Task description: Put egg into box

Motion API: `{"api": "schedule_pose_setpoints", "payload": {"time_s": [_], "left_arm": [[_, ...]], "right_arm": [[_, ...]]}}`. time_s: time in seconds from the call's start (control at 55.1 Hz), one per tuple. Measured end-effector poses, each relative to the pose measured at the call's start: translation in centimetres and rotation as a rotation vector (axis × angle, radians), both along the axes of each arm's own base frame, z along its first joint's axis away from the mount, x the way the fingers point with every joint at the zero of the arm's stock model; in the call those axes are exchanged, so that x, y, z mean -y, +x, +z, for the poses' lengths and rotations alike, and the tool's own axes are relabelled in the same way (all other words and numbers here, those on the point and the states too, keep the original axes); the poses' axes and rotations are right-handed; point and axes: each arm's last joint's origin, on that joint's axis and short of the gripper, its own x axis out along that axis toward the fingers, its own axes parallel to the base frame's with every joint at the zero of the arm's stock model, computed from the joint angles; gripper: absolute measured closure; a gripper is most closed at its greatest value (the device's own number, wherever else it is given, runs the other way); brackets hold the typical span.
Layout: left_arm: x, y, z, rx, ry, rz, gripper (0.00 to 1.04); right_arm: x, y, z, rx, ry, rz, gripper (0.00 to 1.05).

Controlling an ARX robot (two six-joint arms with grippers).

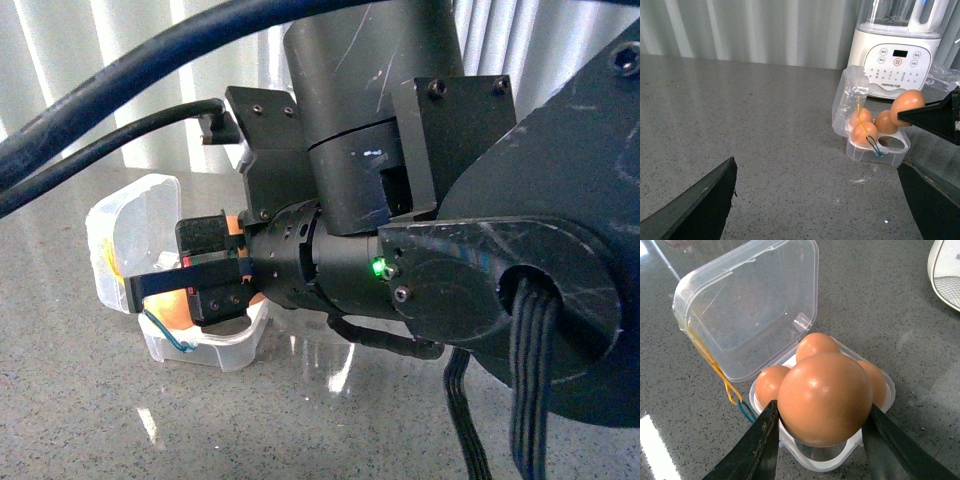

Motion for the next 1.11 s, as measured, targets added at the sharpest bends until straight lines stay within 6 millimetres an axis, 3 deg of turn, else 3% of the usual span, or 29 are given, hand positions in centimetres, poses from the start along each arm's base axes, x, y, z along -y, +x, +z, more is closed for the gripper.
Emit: {"api": "schedule_pose_setpoints", "payload": {"time_s": [0.672, 0.944, 1.108], "left_arm": [[0.0, 0.0, 0.0, 0.0, 0.0, 0.0, 0.07], [0.0, 0.0, 0.0, 0.0, 0.0, 0.0, 0.07], [0.0, 0.0, 0.0, 0.0, 0.0, 0.0, 0.07]], "right_arm": [[0.1, 0.1, -0.4, -0.01, -0.017, -0.015, 0.65], [0.5, -0.1, -0.7, -0.015, -0.065, 0.002, 0.28], [1.2, -0.3, 0.8, 0.006, -0.033, 0.017, 0.06]]}}
